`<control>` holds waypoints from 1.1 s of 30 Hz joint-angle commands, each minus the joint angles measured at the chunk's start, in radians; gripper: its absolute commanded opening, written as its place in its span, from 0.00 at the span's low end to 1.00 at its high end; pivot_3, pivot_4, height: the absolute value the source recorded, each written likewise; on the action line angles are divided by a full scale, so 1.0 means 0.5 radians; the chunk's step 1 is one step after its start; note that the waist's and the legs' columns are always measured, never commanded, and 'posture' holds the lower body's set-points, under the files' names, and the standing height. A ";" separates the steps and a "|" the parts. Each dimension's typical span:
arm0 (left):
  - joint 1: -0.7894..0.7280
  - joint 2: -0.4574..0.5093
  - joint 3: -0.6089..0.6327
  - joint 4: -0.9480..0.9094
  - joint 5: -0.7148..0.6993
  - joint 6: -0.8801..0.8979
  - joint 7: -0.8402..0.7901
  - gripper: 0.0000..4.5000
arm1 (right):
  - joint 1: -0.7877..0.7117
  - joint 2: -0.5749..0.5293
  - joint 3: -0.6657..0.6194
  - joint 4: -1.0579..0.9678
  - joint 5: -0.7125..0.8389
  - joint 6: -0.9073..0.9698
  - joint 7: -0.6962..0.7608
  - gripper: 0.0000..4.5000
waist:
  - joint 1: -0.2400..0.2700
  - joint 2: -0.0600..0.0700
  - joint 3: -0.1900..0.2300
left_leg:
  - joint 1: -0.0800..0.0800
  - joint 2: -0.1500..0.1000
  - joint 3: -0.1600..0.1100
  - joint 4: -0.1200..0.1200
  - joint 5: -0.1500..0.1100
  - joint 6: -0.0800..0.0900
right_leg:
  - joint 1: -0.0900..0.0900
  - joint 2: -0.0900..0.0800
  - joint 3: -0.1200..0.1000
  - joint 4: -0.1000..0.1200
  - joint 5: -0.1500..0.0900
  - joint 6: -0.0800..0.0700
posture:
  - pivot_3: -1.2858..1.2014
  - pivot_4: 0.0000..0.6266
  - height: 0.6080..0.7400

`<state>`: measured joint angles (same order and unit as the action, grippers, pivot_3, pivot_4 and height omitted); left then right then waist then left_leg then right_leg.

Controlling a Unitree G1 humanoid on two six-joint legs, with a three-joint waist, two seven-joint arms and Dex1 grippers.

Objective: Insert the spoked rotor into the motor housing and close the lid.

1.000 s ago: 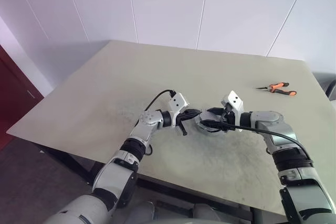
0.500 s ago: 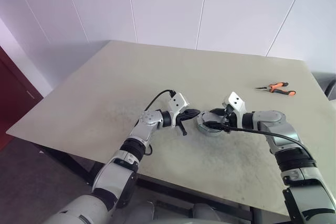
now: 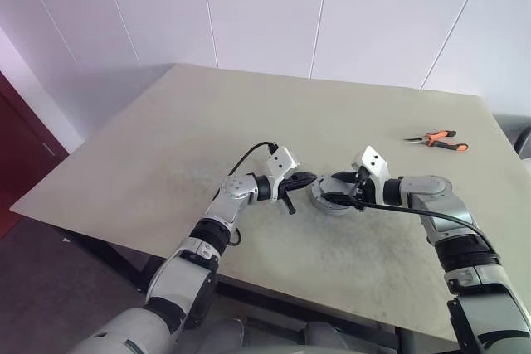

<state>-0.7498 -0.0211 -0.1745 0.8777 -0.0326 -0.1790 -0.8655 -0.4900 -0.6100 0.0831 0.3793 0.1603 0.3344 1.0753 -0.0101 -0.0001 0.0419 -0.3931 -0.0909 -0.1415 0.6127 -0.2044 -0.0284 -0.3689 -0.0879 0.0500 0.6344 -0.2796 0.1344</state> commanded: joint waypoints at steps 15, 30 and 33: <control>-0.014 -0.004 0.002 -0.070 -0.011 -0.007 -0.003 0.00 | -0.046 -0.007 0.044 0.231 -0.062 -0.176 -0.025 0.68 | 0.000 -0.001 0.000 | 0.006 0.000 0.001 0.009 0.000 0.000 | 0.012 0.000 0.000 0.000 0.000 0.000 | 0.52 0.00 1.00; -0.110 -0.032 -0.096 0.121 0.108 -0.028 -0.019 0.00 | -0.050 0.001 0.036 0.231 -0.063 -0.193 -0.039 0.68 | 0.000 -0.001 -0.001 | 0.006 0.000 0.001 0.008 0.000 0.000 | 0.011 0.000 0.000 0.000 0.000 0.000 | 0.52 0.00 1.00; -0.147 -0.036 -0.141 0.207 0.199 -0.028 0.077 0.00 | -0.052 0.005 0.020 0.217 -0.051 -0.195 -0.051 0.68 | 0.000 -0.001 0.000 | 0.006 0.000 0.000 0.008 0.000 0.000 | 0.011 0.000 0.000 0.000 0.000 0.000 | 0.52 0.00 1.00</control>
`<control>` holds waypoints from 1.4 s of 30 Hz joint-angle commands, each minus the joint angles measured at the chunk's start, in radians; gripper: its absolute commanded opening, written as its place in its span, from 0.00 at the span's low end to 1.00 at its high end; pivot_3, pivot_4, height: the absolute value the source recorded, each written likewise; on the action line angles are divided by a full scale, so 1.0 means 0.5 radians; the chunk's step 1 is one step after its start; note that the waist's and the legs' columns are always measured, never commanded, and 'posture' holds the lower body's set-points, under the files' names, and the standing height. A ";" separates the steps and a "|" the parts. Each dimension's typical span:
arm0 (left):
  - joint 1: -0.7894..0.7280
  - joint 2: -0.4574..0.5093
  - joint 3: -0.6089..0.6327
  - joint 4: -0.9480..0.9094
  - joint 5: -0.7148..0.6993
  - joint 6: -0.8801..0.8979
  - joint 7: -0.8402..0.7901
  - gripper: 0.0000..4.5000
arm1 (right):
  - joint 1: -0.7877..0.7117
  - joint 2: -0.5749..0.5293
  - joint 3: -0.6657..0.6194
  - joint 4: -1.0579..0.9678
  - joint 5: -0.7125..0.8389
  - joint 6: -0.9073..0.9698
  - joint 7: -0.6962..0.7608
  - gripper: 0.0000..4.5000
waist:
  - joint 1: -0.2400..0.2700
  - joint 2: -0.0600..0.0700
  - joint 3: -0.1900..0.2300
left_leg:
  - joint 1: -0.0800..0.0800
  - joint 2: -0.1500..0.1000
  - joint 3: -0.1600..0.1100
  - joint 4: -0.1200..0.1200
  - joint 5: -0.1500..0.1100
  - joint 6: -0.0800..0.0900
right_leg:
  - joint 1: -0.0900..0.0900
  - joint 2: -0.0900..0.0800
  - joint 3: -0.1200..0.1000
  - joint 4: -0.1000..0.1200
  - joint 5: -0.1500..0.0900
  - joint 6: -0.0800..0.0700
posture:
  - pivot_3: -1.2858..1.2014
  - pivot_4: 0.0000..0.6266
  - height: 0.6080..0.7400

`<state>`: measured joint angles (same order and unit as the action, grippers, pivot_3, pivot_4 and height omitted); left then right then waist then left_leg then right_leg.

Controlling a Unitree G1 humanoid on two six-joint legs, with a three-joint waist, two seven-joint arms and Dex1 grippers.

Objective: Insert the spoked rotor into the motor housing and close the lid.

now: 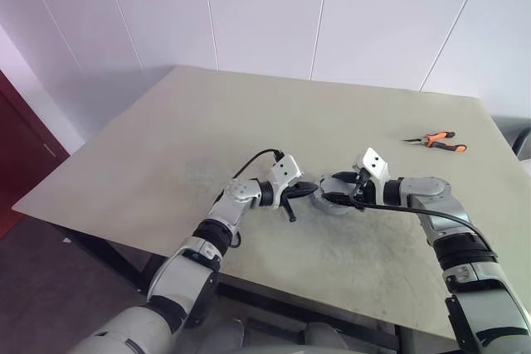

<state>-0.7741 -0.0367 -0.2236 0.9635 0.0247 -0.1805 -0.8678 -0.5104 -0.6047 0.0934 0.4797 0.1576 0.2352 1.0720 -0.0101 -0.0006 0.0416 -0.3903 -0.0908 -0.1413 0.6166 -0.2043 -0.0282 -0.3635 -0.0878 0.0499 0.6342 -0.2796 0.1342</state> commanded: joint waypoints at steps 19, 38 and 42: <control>-0.102 -0.029 -0.021 0.102 0.095 -0.041 0.048 0.00 | -0.051 0.047 -0.136 -0.142 0.158 0.177 -0.025 0.99 | 0.001 -0.001 0.000 | -0.001 0.000 0.000 -0.003 0.000 0.000 | -0.002 0.000 0.000 -0.001 -0.003 0.005 | 0.52 0.00 1.00; -0.095 -0.046 0.040 0.082 0.040 -0.048 0.030 0.00 | -0.265 0.008 -0.201 0.111 0.148 0.768 -0.293 0.99 | 0.000 0.000 0.000 | -0.005 0.000 0.000 -0.007 0.000 0.000 | -0.008 -0.001 0.000 -0.001 0.000 0.000 | 0.52 0.00 1.00; -0.096 -0.046 0.040 0.079 0.040 -0.051 0.029 0.00 | -0.253 -0.005 -0.192 0.106 0.167 0.910 -0.261 0.99 | -0.001 0.000 0.000 | -0.004 0.000 0.000 -0.006 0.000 0.000 | -0.008 -0.001 0.000 -0.001 0.000 0.000 | 0.52 0.00 1.00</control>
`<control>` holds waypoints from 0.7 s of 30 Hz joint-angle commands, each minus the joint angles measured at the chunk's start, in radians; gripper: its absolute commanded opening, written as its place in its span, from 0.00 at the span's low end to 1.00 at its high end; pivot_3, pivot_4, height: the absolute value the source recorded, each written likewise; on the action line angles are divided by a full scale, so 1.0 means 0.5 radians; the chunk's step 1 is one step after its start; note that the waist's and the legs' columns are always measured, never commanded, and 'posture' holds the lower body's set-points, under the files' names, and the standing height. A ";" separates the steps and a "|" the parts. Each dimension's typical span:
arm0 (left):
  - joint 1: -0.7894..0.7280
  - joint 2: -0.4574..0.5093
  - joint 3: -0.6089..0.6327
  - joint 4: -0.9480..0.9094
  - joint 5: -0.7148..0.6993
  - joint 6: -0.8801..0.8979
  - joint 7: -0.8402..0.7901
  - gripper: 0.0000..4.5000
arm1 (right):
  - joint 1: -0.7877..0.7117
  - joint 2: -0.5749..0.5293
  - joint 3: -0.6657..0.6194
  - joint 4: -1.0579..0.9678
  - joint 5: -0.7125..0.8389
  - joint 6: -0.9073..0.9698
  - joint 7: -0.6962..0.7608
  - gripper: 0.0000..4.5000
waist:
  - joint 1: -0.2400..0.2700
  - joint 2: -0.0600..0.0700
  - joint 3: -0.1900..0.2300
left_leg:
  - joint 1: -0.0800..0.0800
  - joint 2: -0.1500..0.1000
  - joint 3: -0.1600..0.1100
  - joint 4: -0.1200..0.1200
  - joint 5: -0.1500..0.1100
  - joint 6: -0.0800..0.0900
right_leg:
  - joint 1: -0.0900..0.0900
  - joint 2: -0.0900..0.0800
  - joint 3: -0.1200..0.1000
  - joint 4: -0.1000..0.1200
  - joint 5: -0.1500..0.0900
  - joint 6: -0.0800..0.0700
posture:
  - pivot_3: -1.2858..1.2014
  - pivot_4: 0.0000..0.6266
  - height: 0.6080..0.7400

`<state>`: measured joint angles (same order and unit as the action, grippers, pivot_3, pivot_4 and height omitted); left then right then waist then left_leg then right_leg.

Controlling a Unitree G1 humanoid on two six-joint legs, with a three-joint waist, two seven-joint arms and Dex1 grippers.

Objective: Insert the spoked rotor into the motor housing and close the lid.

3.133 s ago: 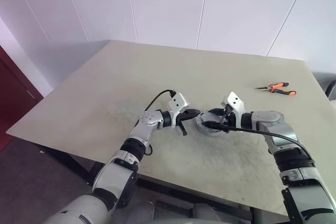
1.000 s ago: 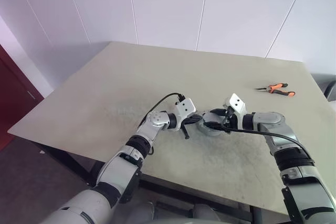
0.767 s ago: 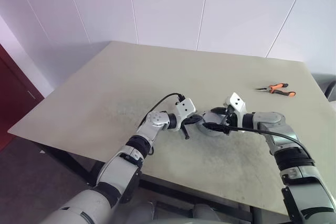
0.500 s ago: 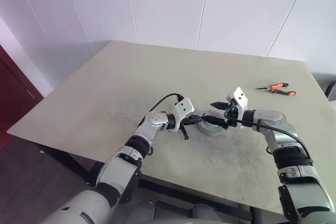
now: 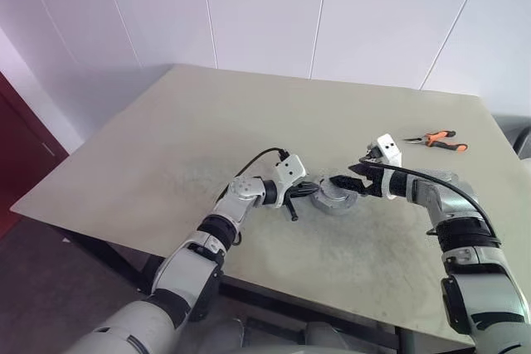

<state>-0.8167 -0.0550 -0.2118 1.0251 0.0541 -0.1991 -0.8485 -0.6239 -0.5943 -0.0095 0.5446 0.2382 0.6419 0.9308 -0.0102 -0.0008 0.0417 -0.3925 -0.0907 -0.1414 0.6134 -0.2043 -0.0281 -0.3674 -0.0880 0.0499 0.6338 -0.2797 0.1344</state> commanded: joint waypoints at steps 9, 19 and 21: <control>-0.011 -0.012 0.011 -0.046 -0.014 -0.019 -0.009 0.00 | 0.009 -0.091 0.030 -0.009 0.040 0.228 0.164 0.99 | 0.000 0.000 0.000 | 0.000 0.000 0.001 0.000 0.000 0.000 | 0.000 0.000 0.000 0.000 0.000 0.000 | 0.52 0.00 1.00; -0.014 -0.014 0.008 -0.044 -0.011 -0.031 -0.010 0.00 | 0.133 0.038 0.140 -0.086 0.202 0.492 0.458 0.99 | -0.001 -0.002 -0.002 | 0.000 0.000 0.001 0.000 0.000 0.000 | 0.001 0.000 -0.001 0.000 0.000 0.001 | 0.52 0.00 1.00; -0.013 -0.013 0.008 -0.045 -0.011 -0.032 -0.010 0.00 | 0.147 0.077 0.134 -0.092 0.226 0.523 0.463 0.99 | -0.004 -0.004 -0.003 | 0.000 0.000 0.000 -0.001 -0.001 0.000 | 0.001 0.001 -0.002 0.000 0.000 0.001 | 0.52 0.00 1.00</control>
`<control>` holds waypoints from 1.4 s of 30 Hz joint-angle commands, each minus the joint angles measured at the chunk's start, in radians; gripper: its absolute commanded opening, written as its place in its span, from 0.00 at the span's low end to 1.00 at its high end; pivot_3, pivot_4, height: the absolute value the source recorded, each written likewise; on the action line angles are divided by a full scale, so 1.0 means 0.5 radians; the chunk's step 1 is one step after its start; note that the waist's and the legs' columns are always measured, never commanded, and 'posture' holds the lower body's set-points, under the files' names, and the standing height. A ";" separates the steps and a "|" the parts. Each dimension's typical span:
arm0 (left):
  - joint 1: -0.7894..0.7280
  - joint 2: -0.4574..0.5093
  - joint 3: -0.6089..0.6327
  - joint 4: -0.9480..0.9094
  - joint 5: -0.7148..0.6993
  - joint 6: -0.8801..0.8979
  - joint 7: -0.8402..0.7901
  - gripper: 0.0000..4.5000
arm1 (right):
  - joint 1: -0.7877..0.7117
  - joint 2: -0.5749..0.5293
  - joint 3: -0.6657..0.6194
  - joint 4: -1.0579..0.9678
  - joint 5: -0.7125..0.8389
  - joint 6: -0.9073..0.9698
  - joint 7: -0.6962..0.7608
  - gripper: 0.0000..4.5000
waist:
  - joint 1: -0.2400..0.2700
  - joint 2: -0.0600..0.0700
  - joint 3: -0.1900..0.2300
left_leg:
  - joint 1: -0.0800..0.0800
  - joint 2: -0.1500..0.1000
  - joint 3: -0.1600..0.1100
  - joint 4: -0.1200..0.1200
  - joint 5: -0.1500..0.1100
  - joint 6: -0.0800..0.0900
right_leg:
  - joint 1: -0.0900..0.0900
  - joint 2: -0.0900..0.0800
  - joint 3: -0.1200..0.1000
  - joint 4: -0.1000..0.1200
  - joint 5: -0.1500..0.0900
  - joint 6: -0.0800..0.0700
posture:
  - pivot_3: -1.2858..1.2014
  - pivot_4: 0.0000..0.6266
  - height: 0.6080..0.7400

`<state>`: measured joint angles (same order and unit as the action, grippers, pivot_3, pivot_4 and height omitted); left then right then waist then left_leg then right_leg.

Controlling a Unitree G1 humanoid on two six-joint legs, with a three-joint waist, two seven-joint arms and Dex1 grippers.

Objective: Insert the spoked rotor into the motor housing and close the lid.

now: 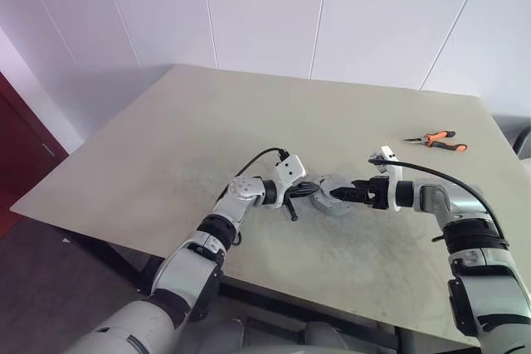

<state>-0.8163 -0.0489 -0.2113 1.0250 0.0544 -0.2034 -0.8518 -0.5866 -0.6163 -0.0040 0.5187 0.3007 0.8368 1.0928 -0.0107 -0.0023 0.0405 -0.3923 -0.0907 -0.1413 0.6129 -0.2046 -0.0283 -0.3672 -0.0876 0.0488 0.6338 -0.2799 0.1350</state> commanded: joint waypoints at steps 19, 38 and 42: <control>-0.010 -0.016 0.008 -0.053 0.000 -0.034 0.007 0.00 | -0.099 0.232 0.099 0.553 -0.119 -0.103 0.085 0.99 | -0.040 -0.013 -0.007 | 0.011 0.004 0.002 0.003 -0.002 -0.001 | 0.007 0.004 0.000 0.002 -0.002 0.004 | 0.52 0.00 1.00; -0.012 -0.021 0.008 -0.049 0.013 -0.053 0.017 0.00 | -0.172 0.215 0.068 0.319 0.101 0.258 0.398 0.61 | -0.076 -0.012 -0.009 | 0.004 0.005 -0.001 -0.003 -0.006 -0.002 | -0.005 0.003 0.001 0.003 0.000 0.000 | 0.52 0.00 1.00; -0.009 -0.019 0.006 -0.053 0.012 -0.054 0.017 0.00 | -0.157 0.206 0.068 0.254 0.143 0.311 0.411 0.45 | -0.077 -0.010 -0.010 | 0.009 0.007 0.000 -0.001 -0.006 -0.003 | 0.000 0.006 0.000 0.003 -0.003 0.005 | 0.52 0.00 1.00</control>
<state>-0.8273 -0.0562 -0.1921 0.9806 0.0449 -0.2464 -0.8435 -0.6808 -0.5547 -0.0218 0.6807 0.3533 0.9631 1.2687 -0.0493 -0.0073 0.0356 -0.3877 -0.0870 -0.1416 0.6124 -0.2078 -0.0297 -0.3663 -0.0844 0.0489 0.6355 -0.2825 0.1391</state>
